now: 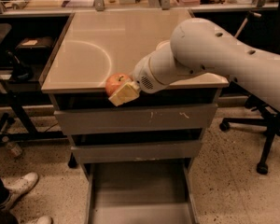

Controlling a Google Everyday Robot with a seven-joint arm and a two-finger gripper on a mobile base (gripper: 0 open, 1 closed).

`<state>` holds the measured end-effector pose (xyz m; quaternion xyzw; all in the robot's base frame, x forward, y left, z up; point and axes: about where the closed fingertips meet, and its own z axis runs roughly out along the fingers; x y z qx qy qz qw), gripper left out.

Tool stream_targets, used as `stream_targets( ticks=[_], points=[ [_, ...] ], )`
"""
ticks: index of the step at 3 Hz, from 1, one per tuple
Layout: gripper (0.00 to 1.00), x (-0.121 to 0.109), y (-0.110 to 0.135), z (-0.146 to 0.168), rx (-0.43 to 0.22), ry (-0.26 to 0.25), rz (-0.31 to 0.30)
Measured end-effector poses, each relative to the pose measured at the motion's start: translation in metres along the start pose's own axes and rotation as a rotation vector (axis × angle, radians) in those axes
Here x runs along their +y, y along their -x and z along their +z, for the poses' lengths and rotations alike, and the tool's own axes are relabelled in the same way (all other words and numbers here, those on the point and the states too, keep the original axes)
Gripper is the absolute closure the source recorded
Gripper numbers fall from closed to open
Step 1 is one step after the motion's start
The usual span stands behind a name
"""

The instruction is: Place apple into bottom drawer

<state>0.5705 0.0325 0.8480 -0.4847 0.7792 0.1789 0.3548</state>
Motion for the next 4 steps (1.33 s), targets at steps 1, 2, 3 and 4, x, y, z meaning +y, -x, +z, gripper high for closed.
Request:
stream_targets(
  ticks=[1,2,3,4],
  points=[
    [1.00,0.000,0.000,0.000,0.000,0.000,0.000],
    [1.00,0.020,-0.025,0.004,0.004,0.009,0.049],
    [1.00,0.047,-0.079,0.014,0.027,0.004,0.164],
    [1.00,0.081,-0.153,0.041,0.095,0.034,0.309]
  ],
)
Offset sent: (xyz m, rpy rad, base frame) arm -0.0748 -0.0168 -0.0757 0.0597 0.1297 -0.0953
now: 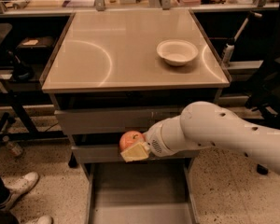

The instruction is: Place apple into bottom drawer

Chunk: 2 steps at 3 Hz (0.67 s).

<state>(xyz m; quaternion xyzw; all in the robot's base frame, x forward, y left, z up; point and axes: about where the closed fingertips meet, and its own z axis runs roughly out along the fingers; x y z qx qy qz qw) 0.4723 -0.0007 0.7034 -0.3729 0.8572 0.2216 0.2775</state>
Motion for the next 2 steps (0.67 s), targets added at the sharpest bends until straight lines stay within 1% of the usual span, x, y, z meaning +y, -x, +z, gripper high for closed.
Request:
stream_targets(
  ticks=[1,2],
  points=[
    [1.00,0.000,0.000,0.000,0.000,0.000,0.000],
    [1.00,0.004,-0.009,0.010,-0.015,0.028,0.007]
  ],
)
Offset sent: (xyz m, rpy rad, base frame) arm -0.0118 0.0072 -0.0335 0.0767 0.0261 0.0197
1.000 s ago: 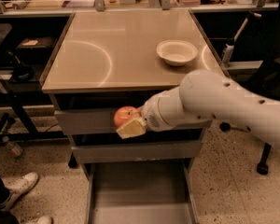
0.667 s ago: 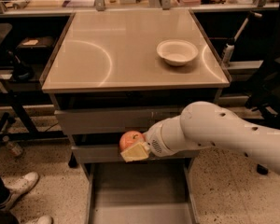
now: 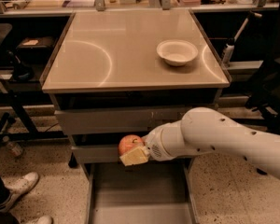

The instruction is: Place apple into bottom drawer

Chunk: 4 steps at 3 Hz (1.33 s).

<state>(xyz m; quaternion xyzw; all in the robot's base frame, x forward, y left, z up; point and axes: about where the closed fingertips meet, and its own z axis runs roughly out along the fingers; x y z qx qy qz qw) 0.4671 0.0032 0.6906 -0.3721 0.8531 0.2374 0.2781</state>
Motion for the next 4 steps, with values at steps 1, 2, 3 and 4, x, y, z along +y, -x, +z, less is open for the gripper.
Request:
stream_targets(
  ticks=[1,2,3,4],
  points=[
    [1.00,0.006,-0.044,0.040,-0.004,0.051,0.088],
    [1.00,-0.010,-0.100,0.083,0.001,0.067,0.205],
    [1.00,-0.014,-0.157,0.128,0.049,0.096,0.346],
    [1.00,-0.014,-0.157,0.128,0.049,0.096,0.346]
  ],
)
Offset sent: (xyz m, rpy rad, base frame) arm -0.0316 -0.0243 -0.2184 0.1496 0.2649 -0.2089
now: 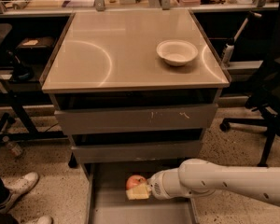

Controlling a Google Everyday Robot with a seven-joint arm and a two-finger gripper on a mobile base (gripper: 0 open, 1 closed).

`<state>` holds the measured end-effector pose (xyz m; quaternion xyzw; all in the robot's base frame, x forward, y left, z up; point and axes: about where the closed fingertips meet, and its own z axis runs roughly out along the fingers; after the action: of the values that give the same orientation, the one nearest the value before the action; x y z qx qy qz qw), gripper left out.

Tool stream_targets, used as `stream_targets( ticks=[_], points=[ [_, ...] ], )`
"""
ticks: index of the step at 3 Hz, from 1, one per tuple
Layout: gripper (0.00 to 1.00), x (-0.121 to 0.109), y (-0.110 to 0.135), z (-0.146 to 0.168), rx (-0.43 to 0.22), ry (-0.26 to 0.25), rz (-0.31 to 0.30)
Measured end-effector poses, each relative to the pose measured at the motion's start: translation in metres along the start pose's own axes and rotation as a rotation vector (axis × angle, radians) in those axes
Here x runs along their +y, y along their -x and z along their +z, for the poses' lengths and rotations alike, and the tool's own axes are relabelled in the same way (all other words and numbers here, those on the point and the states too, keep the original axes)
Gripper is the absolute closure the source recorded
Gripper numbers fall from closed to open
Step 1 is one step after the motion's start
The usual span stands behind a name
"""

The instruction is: Place apple into bottom drawer

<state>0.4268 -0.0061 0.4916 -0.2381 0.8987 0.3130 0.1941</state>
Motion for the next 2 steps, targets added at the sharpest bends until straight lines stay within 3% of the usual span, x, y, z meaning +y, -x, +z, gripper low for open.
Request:
stream_targets(
  ticks=[1,2],
  points=[
    [1.00,-0.012,-0.008,0.023,-0.022,-0.022,0.010],
    [1.00,-0.044,-0.021,0.063,-0.099,-0.053,0.068]
  ],
)
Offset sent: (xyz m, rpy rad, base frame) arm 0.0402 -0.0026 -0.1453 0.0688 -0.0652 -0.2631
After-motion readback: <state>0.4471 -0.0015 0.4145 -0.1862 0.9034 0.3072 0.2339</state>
